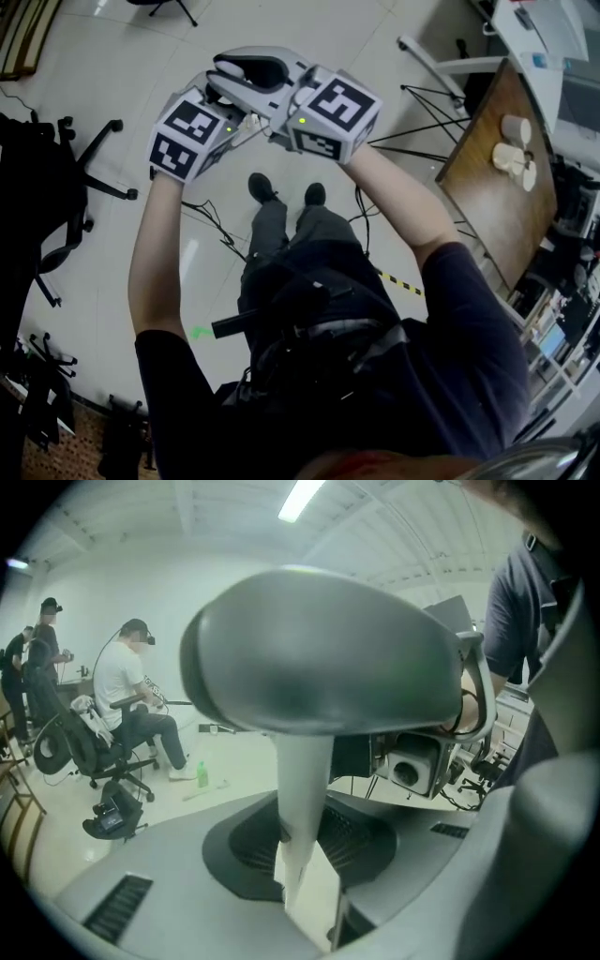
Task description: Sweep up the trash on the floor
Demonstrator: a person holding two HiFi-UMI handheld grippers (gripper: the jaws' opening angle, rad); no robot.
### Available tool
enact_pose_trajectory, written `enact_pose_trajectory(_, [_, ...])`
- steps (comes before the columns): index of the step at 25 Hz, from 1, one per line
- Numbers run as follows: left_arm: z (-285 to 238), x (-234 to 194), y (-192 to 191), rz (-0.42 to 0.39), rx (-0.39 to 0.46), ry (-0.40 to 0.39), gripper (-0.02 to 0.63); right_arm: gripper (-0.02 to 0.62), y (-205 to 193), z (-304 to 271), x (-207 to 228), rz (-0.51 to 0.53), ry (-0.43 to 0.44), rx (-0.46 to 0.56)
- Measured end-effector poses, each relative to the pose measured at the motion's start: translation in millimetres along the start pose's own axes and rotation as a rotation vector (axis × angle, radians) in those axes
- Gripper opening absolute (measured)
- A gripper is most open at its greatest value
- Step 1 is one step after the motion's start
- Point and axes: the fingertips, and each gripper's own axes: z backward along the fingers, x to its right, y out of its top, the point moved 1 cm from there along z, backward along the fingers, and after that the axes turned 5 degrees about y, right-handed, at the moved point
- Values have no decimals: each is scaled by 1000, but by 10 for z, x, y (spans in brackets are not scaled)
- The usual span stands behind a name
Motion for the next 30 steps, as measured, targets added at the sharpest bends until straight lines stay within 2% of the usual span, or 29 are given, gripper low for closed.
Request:
enact_pose_trajectory(4, [169, 178, 206, -12, 2, -31, 86, 94, 227, 175, -170, 1, -9, -7])
enact_pose_trajectory(7, [316, 276, 423, -76, 14, -34, 86, 92, 463, 280, -273, 21, -11, 11])
enact_pose_trajectory(11, [561, 270, 796, -190, 65, 14, 83, 89, 895, 319, -352, 47, 11, 88])
enact_pose_trajectory(15, [671, 178, 1021, -235, 120, 63, 84, 89, 1135, 309, -384, 94, 30, 121])
enact_pose_trajectory(23, [295, -165, 1000, -270, 116, 126, 84, 91, 945, 279, -70, 204, 29, 65])
enact_pose_trajectory(30, [-210, -427, 1098, -305, 126, 91, 85, 91, 914, 324, 491, 221, 0, 74])
